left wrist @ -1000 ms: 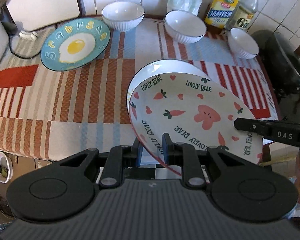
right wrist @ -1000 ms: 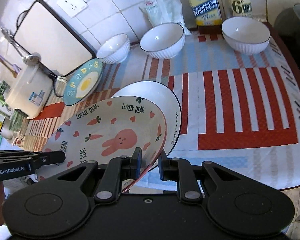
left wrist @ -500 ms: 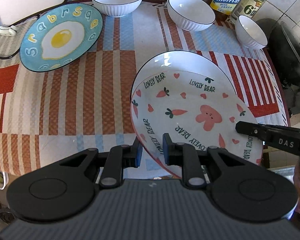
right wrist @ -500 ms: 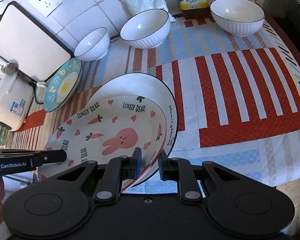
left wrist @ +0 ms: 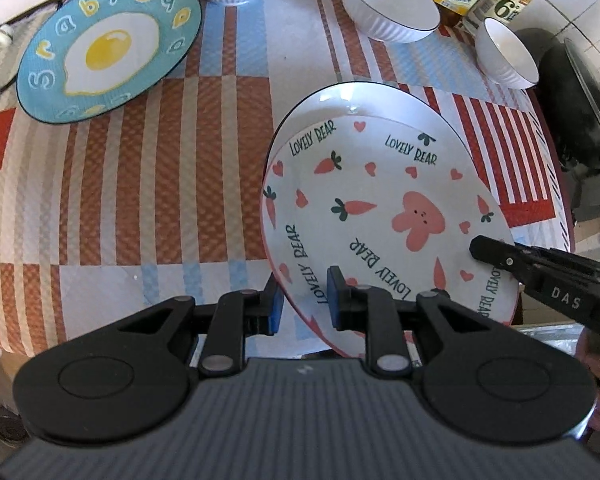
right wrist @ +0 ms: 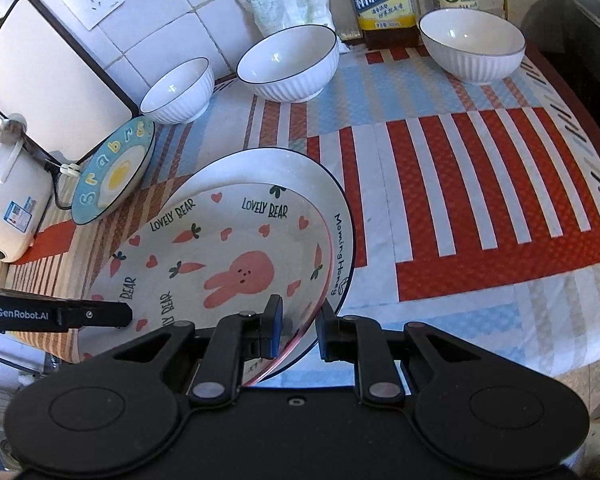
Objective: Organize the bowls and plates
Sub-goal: 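Open both tools and withdraw from the stacked plates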
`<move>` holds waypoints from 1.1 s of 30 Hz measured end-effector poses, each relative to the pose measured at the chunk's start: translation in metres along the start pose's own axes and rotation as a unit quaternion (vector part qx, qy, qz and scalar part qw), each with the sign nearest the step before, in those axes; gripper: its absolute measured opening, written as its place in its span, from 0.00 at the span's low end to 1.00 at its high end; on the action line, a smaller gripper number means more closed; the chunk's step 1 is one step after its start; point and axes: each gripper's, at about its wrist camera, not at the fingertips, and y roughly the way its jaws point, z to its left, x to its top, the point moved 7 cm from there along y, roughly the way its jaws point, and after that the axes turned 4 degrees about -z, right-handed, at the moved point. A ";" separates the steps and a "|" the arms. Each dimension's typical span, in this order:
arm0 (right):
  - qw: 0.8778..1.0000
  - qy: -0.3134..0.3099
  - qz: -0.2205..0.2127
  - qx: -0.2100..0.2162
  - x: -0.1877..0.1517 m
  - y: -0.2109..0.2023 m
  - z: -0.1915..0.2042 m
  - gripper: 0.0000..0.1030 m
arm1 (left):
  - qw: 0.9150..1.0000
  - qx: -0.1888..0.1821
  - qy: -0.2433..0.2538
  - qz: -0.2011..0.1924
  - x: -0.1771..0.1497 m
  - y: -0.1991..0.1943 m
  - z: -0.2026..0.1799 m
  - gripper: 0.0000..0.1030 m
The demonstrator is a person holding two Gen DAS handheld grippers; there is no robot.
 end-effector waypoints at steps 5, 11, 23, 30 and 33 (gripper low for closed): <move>1.000 -0.026 -0.010 -0.004 0.006 0.004 -0.002 0.21 | 1.000 -0.016 -0.016 0.010 -0.001 0.008 0.000 0.22; 0.998 -0.055 -0.012 -0.008 0.014 0.012 -0.003 0.22 | 0.998 -0.023 -0.048 0.015 -0.002 0.017 0.003 0.22; 0.988 -0.139 -0.045 -0.053 0.012 0.021 0.010 0.29 | 0.997 -0.013 -0.073 0.018 -0.002 0.022 0.009 0.23; 0.966 -0.219 -0.066 -0.120 -0.001 0.025 0.021 0.37 | 0.999 0.012 -0.039 0.028 -0.003 0.025 -0.002 0.25; 0.960 -0.237 -0.075 -0.132 -0.006 0.025 0.020 0.40 | 0.999 0.022 -0.028 0.025 -0.001 0.024 -0.007 0.26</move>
